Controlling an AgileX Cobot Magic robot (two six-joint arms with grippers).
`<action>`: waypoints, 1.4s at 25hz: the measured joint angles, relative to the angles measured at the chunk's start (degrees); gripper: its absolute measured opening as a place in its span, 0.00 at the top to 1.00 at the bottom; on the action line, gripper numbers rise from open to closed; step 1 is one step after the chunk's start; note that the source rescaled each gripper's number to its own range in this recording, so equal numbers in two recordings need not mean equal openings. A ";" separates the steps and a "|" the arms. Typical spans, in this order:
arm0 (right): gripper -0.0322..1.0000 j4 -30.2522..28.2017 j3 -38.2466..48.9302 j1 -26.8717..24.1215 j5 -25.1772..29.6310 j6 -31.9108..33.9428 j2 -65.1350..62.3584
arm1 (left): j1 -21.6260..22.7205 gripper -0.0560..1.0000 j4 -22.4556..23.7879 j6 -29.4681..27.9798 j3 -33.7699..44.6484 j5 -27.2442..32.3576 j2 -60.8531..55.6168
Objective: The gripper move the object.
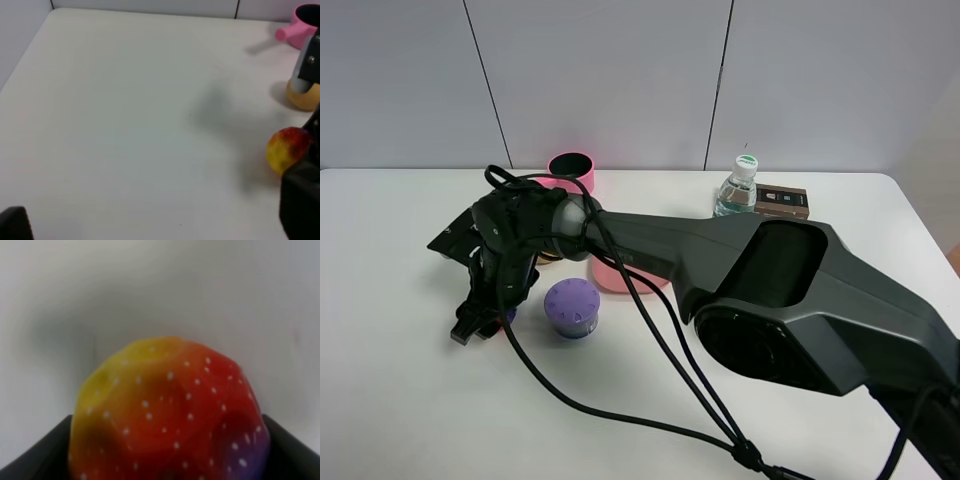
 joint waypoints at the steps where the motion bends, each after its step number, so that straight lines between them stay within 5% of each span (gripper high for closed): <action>1: 0.97 0.00 0.00 0.00 -0.11 0.00 0.00 | 0.00 0.00 0.00 0.00 0.00 0.00 0.00; 13: 0.97 0.00 0.00 0.00 -0.43 0.00 0.00 | 0.00 0.00 0.00 0.00 0.00 0.00 0.00; 18: 0.36 0.06 0.17 0.00 -0.32 0.00 0.24 | 0.00 0.00 0.00 0.00 0.00 0.00 0.00; 20: 0.27 0.06 0.29 0.00 -0.32 0.00 0.24 | 0.00 0.00 0.00 0.00 0.00 0.00 0.00; 35: 0.21 -1.55 0.29 0.00 2.06 2.96 -19.15 | 0.00 0.00 0.00 0.00 0.00 0.00 0.00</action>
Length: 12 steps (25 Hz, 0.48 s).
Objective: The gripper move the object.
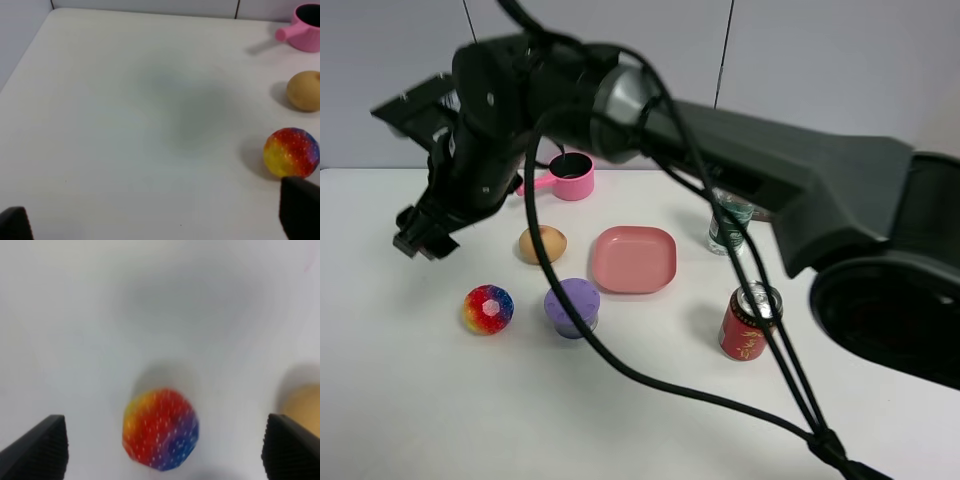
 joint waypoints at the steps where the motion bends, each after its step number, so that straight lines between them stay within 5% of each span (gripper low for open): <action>1: 0.21 -1.56 0.00 0.00 -0.60 0.32 -2.14 | 0.00 0.00 0.00 0.00 0.00 0.00 0.00; 6: 0.21 -13.40 0.00 -0.86 -0.52 6.38 -11.33 | 0.00 0.00 0.00 0.00 0.00 0.00 0.00; 12: 0.21 -28.70 0.00 -6.39 9.52 15.06 -18.50 | 0.00 0.00 0.00 0.42 0.00 0.00 0.00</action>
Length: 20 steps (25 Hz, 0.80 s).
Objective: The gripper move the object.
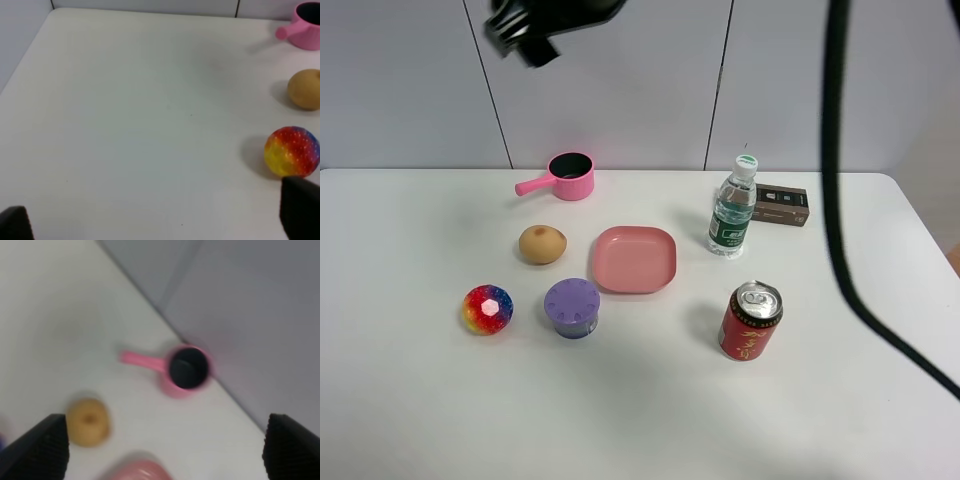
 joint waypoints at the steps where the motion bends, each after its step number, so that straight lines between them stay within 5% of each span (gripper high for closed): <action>1: 0.21 -2.09 0.00 -1.32 1.93 0.79 -0.81 | 0.00 0.00 0.00 0.00 0.00 0.00 0.00; 4: 0.21 -6.00 0.00 -5.45 7.78 2.10 -2.69 | 0.00 0.00 0.00 0.18 0.00 0.00 0.00; 8: 0.21 -8.72 0.00 -11.54 9.14 2.54 -5.30 | 0.00 0.00 0.00 0.18 0.00 0.00 0.00; 20: 0.21 -4.81 0.11 -27.31 9.32 -1.00 -19.43 | 0.00 0.00 0.00 0.18 0.00 0.00 0.00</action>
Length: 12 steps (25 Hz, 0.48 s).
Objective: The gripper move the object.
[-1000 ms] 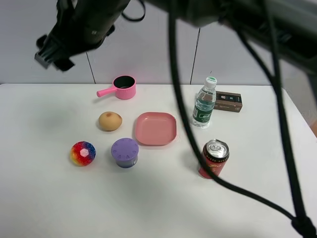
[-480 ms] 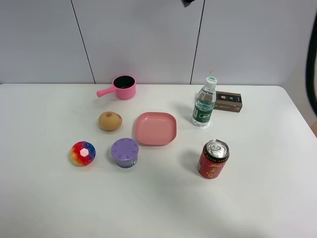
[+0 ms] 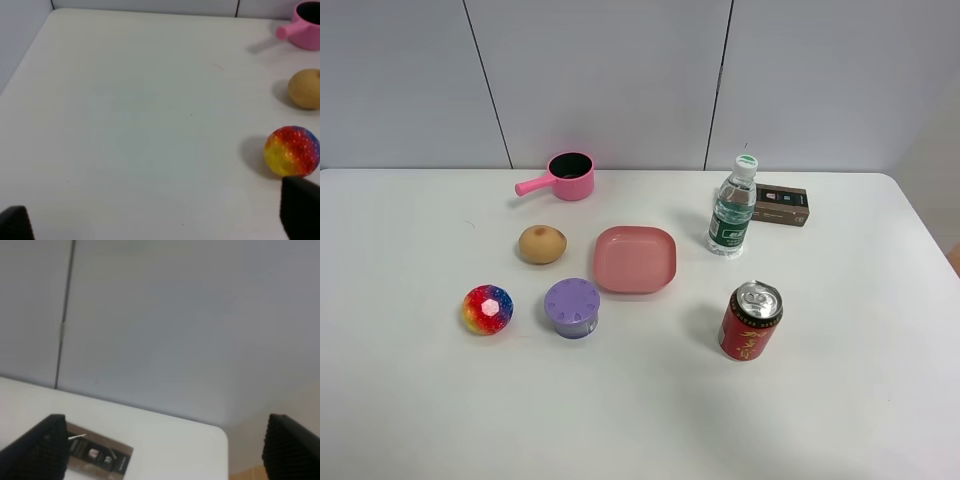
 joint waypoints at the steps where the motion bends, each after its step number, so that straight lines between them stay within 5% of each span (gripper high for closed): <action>1: 0.21 0.16 0.00 -0.23 0.00 -0.38 -1.75 | 0.00 0.00 0.00 0.00 0.00 0.00 0.00; 5: 0.21 0.45 2.62 -0.29 -0.12 -1.65 -9.71 | 0.00 0.00 0.00 0.00 0.00 0.00 0.00; 12: 0.21 -2.58 22.07 -0.29 -0.01 -2.57 -30.04 | 0.00 0.00 0.00 0.00 0.00 0.00 0.00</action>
